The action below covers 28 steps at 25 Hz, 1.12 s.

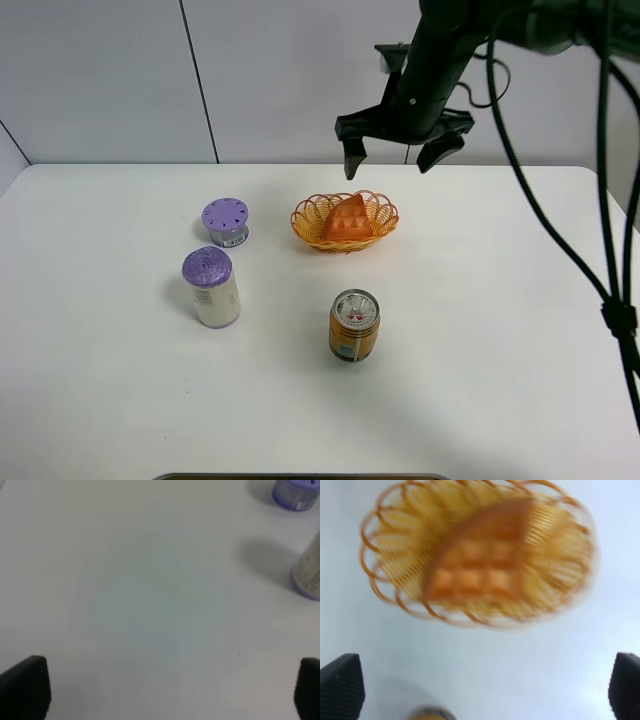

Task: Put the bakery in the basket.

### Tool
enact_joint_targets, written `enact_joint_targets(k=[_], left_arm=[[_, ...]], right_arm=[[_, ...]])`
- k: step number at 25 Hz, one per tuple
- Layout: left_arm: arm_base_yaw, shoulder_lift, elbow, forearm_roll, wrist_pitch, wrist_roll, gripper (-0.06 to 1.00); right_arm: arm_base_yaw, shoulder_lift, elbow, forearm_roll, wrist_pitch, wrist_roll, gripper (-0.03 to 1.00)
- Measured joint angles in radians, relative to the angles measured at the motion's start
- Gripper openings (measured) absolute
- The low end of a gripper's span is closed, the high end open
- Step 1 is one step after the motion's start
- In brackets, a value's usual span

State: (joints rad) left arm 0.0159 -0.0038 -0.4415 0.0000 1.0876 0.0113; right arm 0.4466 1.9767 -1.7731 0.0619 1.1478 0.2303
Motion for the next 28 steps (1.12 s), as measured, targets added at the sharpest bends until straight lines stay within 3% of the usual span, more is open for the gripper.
enact_joint_targets(k=[3, 10, 16, 28], left_arm=[[0.000, 0.000, 0.000, 0.000, 0.000, 0.000, 0.99], [0.000, 0.000, 0.000, 0.000, 0.000, 0.000, 0.99], [0.000, 0.000, 0.000, 0.000, 0.000, 0.000, 0.99], [0.000, 0.000, 0.000, 0.000, 0.000, 0.000, 0.99]], right_arm=[[0.000, -0.093, 0.000, -0.091, 0.056, 0.012, 0.97], [0.000, -0.354, 0.059, -0.214, 0.058, 0.053, 0.97], [0.000, -0.615, 0.297, -0.279, 0.063, 0.086, 0.97], [-0.001, -1.198, 0.738, -0.310, 0.077, 0.092, 0.97]])
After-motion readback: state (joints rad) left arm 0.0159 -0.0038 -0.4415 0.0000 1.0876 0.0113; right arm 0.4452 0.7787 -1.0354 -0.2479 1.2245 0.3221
